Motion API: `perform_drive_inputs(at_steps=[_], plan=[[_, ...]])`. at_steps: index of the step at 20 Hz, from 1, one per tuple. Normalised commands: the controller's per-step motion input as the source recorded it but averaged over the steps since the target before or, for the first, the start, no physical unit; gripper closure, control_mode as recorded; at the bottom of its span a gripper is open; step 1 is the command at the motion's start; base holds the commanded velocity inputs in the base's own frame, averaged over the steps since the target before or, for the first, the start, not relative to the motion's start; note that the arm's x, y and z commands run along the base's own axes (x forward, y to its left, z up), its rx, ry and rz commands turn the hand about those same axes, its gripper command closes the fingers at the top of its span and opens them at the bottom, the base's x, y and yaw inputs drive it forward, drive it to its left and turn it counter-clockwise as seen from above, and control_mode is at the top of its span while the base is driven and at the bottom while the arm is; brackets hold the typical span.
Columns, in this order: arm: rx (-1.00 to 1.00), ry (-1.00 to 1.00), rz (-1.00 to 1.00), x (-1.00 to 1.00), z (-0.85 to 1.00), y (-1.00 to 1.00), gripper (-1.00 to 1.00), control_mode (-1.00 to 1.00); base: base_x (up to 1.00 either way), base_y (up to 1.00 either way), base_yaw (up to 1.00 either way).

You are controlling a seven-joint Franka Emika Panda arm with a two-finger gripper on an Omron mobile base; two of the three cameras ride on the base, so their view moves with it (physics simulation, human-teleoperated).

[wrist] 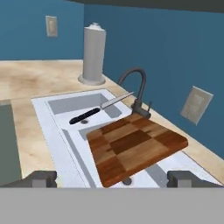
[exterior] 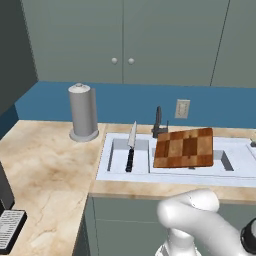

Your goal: Move the cutting board and knife to the sink. Then move spray from the cabinet to the counter.

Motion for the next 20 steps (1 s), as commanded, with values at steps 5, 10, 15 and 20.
perform_drive_inputs(at_steps=[5,10,15,20], plan=[[-0.09,0.0,-0.03,-0.59,0.0,0.75,-1.0,-1.0,0.0,0.0,0.0],[-0.07,0.0,0.0,-0.41,0.0,0.8,-1.0,-1.0,0.0,0.0,0.0],[-0.02,0.0,0.0,-0.18,0.0,0.51,-1.0,-1.0,0.0,0.0,0.0],[-0.01,0.0,0.0,0.0,0.0,0.13,-1.0,-1.0,0.0,0.0,0.0]])
